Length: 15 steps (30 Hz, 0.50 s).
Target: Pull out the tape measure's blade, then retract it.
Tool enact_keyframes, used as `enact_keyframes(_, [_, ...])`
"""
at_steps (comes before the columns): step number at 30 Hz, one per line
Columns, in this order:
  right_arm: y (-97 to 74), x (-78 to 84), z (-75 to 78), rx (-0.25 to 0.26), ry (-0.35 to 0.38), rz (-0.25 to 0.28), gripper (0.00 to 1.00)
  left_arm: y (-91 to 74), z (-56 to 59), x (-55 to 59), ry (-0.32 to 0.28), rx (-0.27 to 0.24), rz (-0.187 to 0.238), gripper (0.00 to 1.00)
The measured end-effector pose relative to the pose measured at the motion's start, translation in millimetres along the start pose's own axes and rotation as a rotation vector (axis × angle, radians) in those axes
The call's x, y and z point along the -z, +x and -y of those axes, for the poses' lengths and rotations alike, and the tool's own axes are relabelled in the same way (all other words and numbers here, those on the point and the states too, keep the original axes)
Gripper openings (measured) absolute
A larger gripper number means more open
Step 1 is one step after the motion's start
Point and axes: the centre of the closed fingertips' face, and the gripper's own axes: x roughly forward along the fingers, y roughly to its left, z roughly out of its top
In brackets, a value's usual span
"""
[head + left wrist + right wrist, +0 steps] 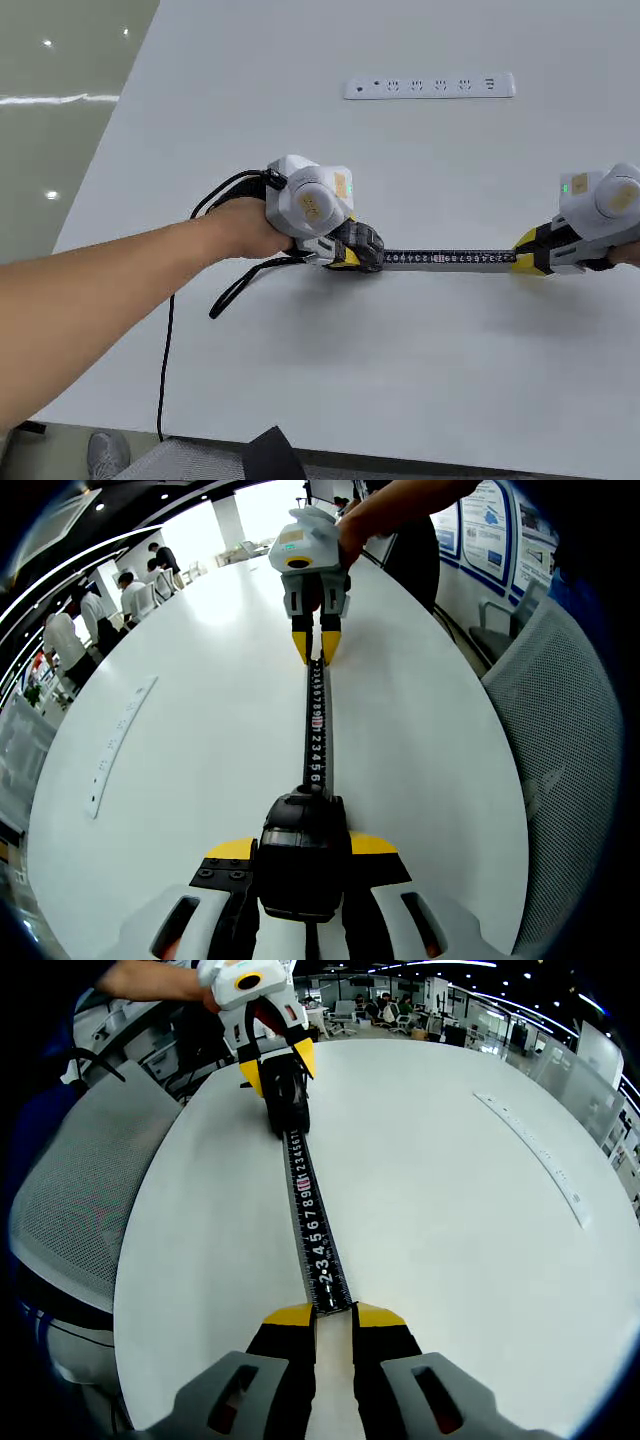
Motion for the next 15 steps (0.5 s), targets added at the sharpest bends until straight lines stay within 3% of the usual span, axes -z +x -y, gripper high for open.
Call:
enact_keyframes(8, [-1.0,0.2,-1.5,-0.003,0.013,0.002,0.08,1.6,-0.3,0.0,0.001,0.002,0.001,0.28])
enact_keyframes(15, [-1.5,0.0,-4.1,-0.011,-0.005,-0.027,0.08,3.4,0.0,-1.8,0.009,0.005,0.002,0.28])
